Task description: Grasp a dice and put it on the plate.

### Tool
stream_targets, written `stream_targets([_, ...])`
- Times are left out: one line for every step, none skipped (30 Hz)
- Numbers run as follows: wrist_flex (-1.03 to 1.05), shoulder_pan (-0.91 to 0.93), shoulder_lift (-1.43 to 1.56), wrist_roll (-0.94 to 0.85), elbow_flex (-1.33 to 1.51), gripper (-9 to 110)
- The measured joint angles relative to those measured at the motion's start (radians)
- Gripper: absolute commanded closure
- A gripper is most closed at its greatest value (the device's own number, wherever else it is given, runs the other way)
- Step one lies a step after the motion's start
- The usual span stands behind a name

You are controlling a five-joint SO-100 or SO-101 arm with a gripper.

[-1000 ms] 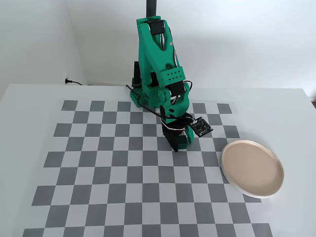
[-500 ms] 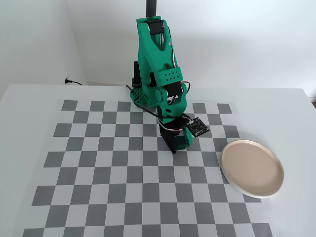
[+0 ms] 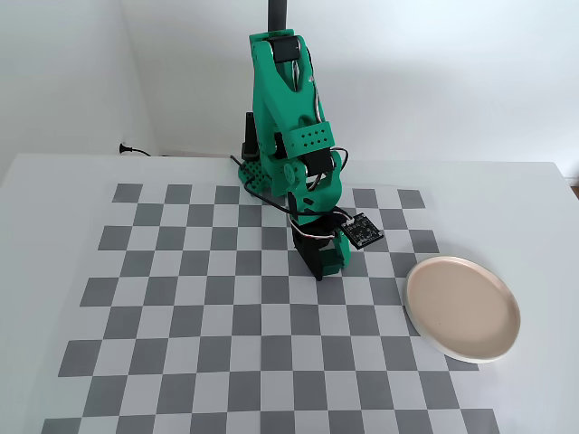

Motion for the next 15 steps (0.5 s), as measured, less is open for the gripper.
stream_targets([0.000,0.000,0.000,0.000,0.000,88])
stream_targets([0.000,0.000,0.000,0.000,0.000,89])
stream_targets([0.000,0.000,0.000,0.000,0.000,91])
stream_targets([0.000,-0.002,0.000,0.000,0.000,92])
stream_targets([0.000,-0.002,0.000,0.000,0.000,93])
stream_targets([0.000,-0.002,0.000,0.000,0.000,95])
stream_targets([0.000,-0.002,0.000,0.002,0.000,96])
stream_targets([0.000,-0.002,0.000,0.006,0.000,97])
stream_targets([0.000,-0.002,0.000,0.009,0.000,99])
stream_targets([0.000,-0.002,0.000,0.012,0.000,100])
stream_targets([0.000,-0.002,0.000,0.015,0.000,102])
stream_targets([-0.005,-0.005,0.000,0.020,0.000,105])
stream_targets([-0.008,-0.008,0.000,0.023,0.000,106])
stream_targets([-0.014,-0.012,0.000,0.029,0.000,106])
stream_targets([-0.018,-0.015,0.000,0.034,0.000,106])
